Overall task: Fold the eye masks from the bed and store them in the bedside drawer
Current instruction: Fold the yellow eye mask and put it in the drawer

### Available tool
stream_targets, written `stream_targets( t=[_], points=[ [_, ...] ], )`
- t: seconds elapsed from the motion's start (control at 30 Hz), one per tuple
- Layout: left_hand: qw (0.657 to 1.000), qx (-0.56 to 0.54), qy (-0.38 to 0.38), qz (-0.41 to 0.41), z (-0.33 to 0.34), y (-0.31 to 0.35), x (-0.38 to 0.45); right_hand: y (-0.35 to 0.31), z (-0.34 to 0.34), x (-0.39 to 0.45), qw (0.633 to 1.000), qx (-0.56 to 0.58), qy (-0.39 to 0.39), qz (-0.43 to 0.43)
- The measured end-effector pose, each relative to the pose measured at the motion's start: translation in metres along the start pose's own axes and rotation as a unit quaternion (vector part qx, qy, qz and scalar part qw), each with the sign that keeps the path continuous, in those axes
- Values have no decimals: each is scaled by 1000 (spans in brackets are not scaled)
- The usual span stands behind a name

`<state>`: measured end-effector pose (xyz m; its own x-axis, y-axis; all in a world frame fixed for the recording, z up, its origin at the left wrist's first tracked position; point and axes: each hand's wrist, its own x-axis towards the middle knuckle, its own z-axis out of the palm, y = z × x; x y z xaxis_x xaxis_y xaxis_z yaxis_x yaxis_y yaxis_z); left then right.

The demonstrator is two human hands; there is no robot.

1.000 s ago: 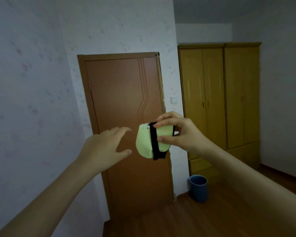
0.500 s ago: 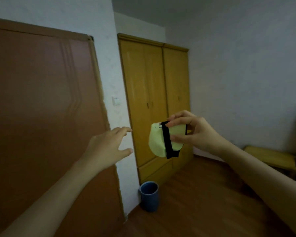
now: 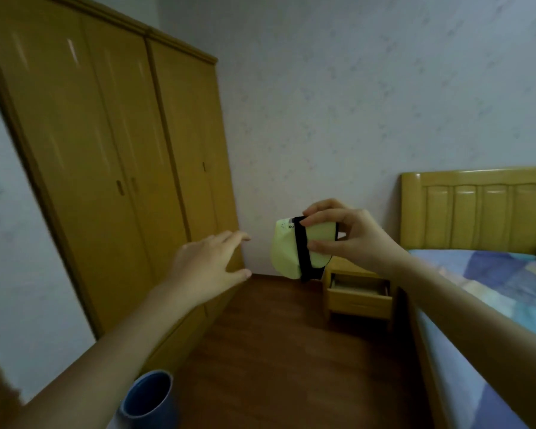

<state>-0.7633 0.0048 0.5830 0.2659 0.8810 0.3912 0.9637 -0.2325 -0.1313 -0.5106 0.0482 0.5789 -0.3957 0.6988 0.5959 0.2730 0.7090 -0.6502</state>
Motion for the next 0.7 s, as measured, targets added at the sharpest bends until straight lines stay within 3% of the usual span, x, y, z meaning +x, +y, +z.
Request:
stream_targets(
  t=[0.33,0.7],
  points=[
    [993,-86,-24,83,176,-19,240,210,-33,99,994,-35,43,95],
    [959,-181,-138,170,379,31,470,455,-91,133,944,-34,114,307]
  ],
)
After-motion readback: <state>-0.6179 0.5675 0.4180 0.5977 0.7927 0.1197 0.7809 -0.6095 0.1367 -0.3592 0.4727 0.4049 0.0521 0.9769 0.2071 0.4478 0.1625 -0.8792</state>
